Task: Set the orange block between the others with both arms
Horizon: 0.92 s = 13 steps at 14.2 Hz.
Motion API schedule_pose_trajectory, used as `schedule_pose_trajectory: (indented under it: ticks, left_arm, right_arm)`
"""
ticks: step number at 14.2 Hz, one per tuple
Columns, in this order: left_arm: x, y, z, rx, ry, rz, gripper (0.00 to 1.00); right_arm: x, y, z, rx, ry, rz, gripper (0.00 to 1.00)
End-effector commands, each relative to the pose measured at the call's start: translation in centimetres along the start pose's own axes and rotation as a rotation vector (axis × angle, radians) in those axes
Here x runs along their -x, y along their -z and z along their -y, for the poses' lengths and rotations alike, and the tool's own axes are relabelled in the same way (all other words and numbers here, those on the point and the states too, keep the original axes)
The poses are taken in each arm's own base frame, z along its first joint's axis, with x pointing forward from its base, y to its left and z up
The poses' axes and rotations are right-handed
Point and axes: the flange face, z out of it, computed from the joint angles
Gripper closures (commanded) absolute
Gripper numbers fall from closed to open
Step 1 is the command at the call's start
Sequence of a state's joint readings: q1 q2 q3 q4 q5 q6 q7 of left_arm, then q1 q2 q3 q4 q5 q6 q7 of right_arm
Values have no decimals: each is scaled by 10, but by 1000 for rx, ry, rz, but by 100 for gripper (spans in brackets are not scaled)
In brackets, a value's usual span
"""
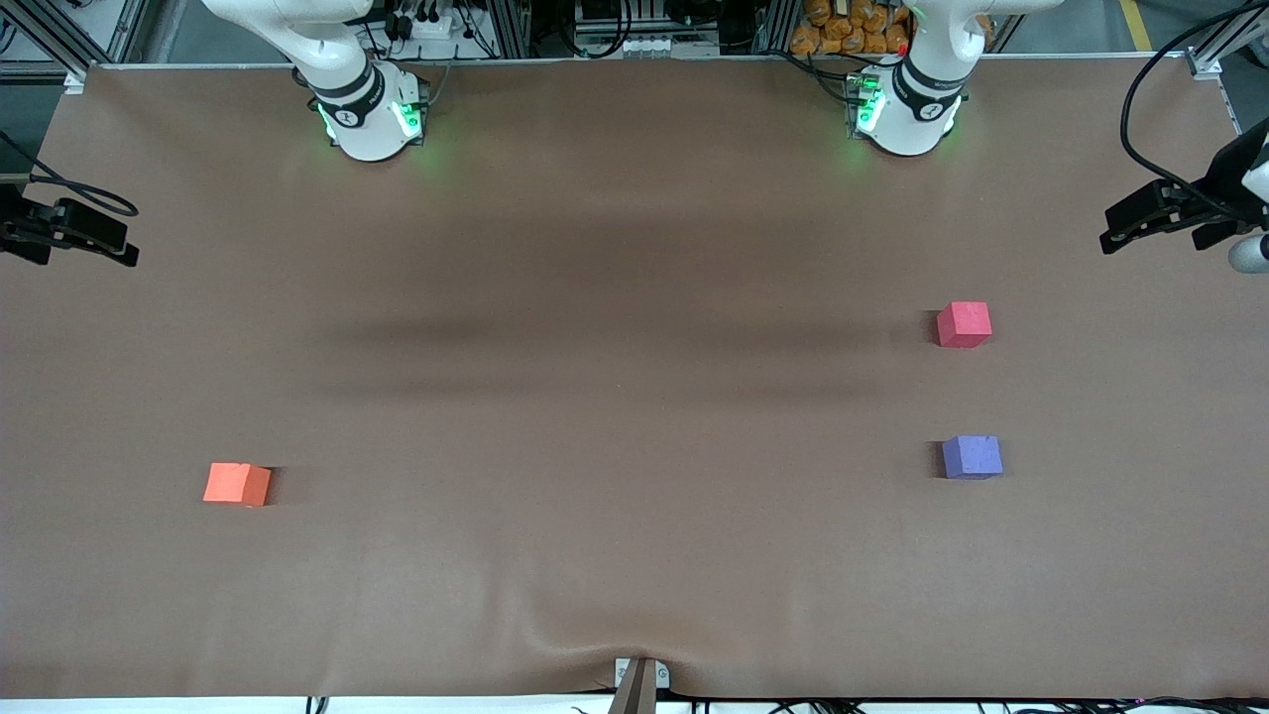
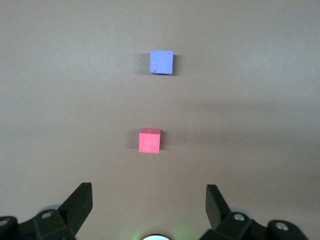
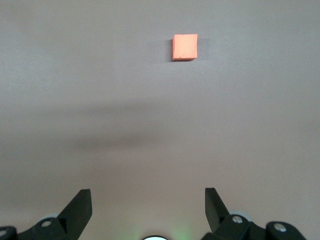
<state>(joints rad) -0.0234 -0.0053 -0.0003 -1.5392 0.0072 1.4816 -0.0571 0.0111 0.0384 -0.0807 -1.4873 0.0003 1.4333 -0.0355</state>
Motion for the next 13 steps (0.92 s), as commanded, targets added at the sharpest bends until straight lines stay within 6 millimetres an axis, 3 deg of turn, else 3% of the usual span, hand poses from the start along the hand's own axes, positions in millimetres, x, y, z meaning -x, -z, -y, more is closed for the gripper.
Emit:
schedule_pose_trajectory:
  ticks: [1,7,10,13]
  left_arm:
    - [-2,2,0,4,-28,9,0]
    - [-1,2,7,11,-31,9,0]
    - [-1,3,7,12,-30,8,0]
    - [-2,2,8,14,-30,10,0]
  right_arm:
    - [0,1,1,-6,9,1,0]
    - [-10,-14,-8,-6,-7,22,0]
    - [-31,-43,-13,17,-2,56,0]
    - [-61,-74,-39,10,-45,13,0]
